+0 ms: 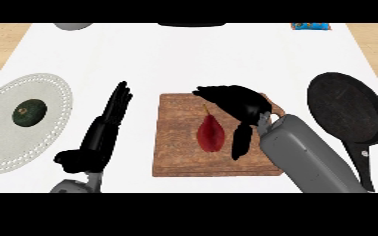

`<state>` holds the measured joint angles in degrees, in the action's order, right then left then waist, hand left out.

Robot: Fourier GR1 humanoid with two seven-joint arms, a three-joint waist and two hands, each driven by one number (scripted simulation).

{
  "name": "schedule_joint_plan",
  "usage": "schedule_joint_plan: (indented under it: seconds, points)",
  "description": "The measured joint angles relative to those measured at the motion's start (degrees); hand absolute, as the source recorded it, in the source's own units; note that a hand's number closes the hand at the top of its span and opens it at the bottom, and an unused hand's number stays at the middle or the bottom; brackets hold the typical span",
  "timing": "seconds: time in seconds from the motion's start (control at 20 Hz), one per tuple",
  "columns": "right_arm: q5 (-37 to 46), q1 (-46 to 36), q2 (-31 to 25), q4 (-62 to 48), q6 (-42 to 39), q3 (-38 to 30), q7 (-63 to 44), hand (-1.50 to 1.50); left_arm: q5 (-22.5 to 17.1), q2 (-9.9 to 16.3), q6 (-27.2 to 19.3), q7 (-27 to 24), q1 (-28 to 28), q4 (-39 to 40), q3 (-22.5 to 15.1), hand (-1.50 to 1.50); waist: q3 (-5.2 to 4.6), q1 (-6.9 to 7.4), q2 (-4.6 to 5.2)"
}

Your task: Pick the pear from the cutting board and place it in the pan

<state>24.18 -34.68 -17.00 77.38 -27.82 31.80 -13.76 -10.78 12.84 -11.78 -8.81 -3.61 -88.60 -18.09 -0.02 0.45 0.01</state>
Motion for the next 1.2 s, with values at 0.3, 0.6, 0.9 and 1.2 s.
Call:
schedule_joint_plan:
  seconds: [0.3, 0.6, 0.9, 1.2]
  points:
    - [4.8, 2.1, 3.0, -0.8, -2.3, -2.5, -0.3, -1.5, 1.6, -1.6, 1.0, 1.0, 1.6, -1.6, 0.9, 0.0, 0.01, -0.19, -0.03]
    - [8.7, 2.9, 6.9, -3.3, -2.0, -5.7, 1.2, -1.5, 3.3, -3.1, 2.3, 2.3, 0.7, -1.4, 2.6, 0.0, 0.02, -0.22, -0.01]
    - [13.0, 3.0, 9.8, -8.1, -0.5, -8.0, 4.8, -1.5, 4.3, -4.2, 4.1, 1.5, 0.5, -0.1, 4.5, 0.0, 0.02, -0.2, 0.02]
    - [18.0, 2.0, 13.0, -16.1, 2.1, -8.8, 7.6, -1.5, 5.0, -5.4, 5.7, 1.0, -0.3, 1.6, 5.9, 0.0, -0.04, -0.19, -0.09]
